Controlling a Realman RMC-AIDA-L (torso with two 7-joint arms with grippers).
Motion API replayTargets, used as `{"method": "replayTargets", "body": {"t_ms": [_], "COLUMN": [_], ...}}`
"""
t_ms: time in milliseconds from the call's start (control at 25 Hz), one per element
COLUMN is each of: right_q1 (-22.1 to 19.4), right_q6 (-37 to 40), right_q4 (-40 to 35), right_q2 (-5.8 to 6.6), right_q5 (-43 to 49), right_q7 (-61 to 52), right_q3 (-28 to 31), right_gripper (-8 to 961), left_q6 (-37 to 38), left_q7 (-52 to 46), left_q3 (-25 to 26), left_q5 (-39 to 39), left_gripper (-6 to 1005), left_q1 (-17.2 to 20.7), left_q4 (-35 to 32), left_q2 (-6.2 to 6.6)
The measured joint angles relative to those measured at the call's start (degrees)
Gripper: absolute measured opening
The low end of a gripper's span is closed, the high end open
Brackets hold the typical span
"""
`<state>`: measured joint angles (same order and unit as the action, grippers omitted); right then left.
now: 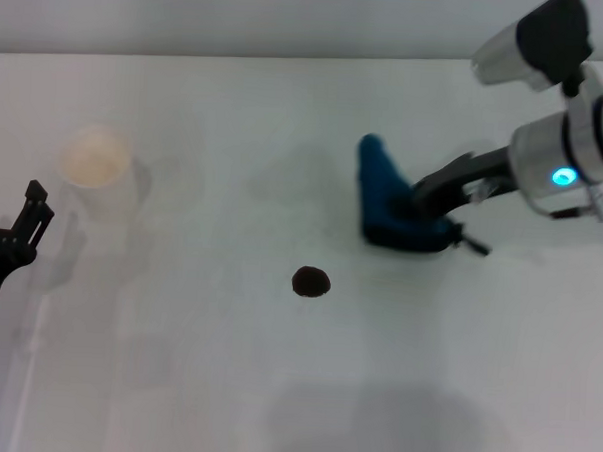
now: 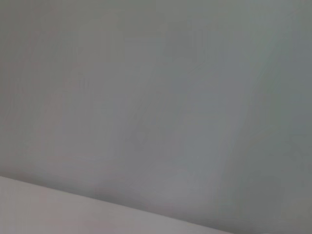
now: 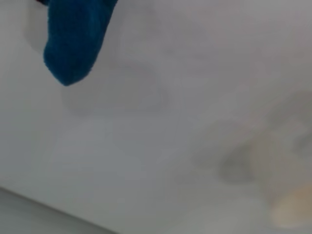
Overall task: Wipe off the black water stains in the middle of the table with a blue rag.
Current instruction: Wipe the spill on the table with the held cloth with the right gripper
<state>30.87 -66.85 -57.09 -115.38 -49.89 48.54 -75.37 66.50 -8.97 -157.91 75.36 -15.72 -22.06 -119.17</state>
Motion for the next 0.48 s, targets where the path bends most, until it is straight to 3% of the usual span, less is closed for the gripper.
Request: {"method": "replayTargets", "body": {"t_ms": [280, 480], "right_q1": [-2.2, -2.8], "right_q6": [4.0, 10.8], "right_q4": [4.7, 8.6], "right_q2": [-0.41, -0.52], "right_q5": [-17.7, -24.1], "right_q7": [12.1, 16.1], "right_q3": [-11.6, -18.9], "right_gripper": [103, 104], "left_q6": [0.0, 0.0], "left_q7": [-0.1, -1.2], "left_q3": [0.2, 0.2], "left_q5": [0.0, -0.2], "left_gripper": [861, 861], "left_q1": [-0.5, -0.9], "left_q4": [0.7, 0.9], "left_q2": [-0.01, 0.05]}}
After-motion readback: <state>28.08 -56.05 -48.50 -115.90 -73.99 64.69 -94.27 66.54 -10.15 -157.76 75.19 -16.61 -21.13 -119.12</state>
